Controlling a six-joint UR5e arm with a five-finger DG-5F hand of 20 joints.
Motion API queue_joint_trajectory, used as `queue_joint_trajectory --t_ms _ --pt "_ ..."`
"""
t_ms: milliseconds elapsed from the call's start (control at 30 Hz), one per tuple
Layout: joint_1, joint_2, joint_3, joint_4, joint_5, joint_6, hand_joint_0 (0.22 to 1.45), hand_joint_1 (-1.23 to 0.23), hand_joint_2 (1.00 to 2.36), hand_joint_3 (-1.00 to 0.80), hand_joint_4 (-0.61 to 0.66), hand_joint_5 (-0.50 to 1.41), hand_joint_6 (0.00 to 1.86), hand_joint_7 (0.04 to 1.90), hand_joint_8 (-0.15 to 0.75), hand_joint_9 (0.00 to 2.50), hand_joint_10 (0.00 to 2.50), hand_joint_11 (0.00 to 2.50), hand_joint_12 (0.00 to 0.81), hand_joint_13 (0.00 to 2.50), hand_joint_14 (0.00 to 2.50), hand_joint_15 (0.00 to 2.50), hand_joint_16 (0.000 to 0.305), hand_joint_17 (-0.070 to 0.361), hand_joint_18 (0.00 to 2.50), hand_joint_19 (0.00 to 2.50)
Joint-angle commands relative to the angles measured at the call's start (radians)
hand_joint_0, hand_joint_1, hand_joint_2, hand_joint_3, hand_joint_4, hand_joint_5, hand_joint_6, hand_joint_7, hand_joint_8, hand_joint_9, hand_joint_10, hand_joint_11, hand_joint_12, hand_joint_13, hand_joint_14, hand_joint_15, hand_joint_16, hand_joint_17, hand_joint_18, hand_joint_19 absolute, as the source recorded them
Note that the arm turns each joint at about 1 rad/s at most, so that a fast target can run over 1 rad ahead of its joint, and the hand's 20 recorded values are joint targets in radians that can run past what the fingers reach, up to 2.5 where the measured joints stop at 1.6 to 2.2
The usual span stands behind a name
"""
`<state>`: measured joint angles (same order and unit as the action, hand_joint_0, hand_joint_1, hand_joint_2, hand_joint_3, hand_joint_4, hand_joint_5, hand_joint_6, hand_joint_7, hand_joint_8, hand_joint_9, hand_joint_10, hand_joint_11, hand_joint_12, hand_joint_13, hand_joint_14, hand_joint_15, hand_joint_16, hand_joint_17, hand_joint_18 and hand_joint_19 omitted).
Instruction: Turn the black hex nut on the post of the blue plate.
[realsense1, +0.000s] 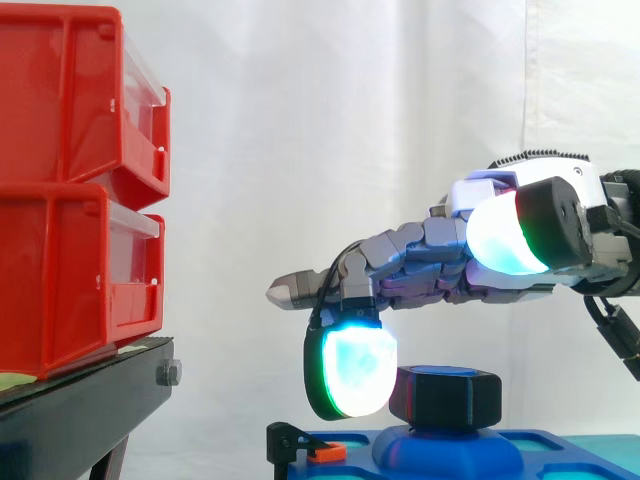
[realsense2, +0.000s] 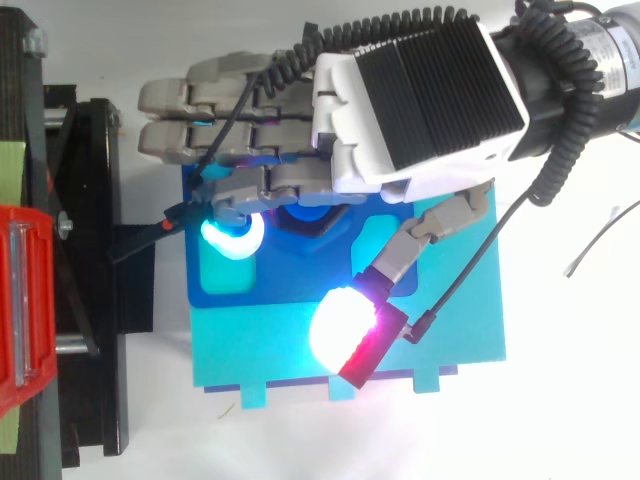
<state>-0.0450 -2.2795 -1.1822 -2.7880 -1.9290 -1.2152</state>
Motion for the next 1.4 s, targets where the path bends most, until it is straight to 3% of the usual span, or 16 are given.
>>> queue_joint_trajectory --t_ms 0,533,1367 --pt "0.001 0.000 -0.007 0.007 0.001 0.000 0.46 -0.17 1.00 -0.50 0.35 -0.18 0.50 1.09 0.302 0.14 0.00 0.00 0.385 0.00 0.00 0.01 0.055 0.124 0.00 0.26" --pt "-0.012 0.000 -0.007 0.005 -0.002 0.002 0.46 -0.17 1.00 -0.50 0.35 -0.18 0.50 1.09 0.302 0.14 0.00 0.00 0.385 0.00 0.00 0.01 0.055 0.125 0.00 0.26" --pt "-0.047 0.000 -0.007 0.001 -0.016 -0.001 0.46 -0.17 1.00 -0.50 0.35 -0.18 0.50 1.09 0.302 0.15 0.00 0.00 0.385 0.00 0.00 0.02 0.055 0.124 0.00 0.27"
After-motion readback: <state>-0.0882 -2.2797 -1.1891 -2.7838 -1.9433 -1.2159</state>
